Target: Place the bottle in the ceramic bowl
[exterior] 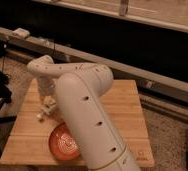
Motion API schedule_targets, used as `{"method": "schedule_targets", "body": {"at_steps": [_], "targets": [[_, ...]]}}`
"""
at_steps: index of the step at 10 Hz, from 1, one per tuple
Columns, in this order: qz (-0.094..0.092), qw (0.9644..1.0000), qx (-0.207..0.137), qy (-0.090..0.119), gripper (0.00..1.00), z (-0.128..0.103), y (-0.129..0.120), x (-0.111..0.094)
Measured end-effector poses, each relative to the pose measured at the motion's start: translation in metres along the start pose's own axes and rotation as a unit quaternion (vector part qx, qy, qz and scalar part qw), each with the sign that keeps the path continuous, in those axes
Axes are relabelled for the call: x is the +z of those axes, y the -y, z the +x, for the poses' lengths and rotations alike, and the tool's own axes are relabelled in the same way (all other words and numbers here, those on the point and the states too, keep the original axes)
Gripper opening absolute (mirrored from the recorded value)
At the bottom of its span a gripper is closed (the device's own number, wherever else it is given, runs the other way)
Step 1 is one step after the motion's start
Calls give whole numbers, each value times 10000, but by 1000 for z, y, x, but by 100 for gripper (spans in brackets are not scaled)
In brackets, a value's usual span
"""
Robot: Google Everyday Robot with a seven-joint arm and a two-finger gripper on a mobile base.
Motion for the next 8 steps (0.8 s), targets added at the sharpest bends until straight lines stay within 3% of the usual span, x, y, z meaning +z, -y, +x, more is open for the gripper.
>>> {"method": "schedule_targets", "body": {"at_steps": [4, 8], "targets": [[100, 9999, 47, -131, 65, -4, 0, 8], [208, 9992, 241, -249, 65, 11, 37, 13]]}}
